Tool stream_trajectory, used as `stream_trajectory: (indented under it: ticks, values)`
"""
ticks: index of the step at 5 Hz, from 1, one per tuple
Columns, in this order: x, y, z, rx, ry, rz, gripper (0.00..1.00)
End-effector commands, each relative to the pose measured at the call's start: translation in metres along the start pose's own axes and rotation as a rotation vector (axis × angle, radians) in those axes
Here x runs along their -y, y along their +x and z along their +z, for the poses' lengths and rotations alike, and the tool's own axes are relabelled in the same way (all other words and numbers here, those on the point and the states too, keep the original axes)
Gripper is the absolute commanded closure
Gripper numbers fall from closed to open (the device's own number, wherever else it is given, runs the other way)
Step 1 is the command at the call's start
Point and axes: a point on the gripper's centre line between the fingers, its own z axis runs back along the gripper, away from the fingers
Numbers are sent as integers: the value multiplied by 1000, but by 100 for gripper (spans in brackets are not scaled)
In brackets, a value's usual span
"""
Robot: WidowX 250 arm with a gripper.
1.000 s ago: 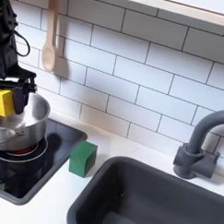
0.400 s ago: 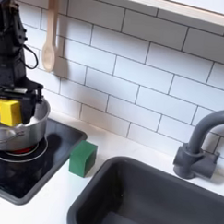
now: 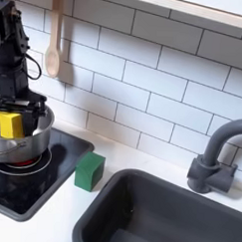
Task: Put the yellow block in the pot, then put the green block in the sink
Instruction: 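Put the yellow block in the pot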
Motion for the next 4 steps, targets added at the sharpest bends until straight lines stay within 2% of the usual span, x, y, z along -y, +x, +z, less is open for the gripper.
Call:
stream_trajectory:
  ticks: [1, 3, 4]
  values:
    - [2, -3, 5, 1, -1, -14, 0]
    - [5, -7, 10, 3, -5, -9, 0]
    - [15, -9, 28, 44, -6, -30, 0]
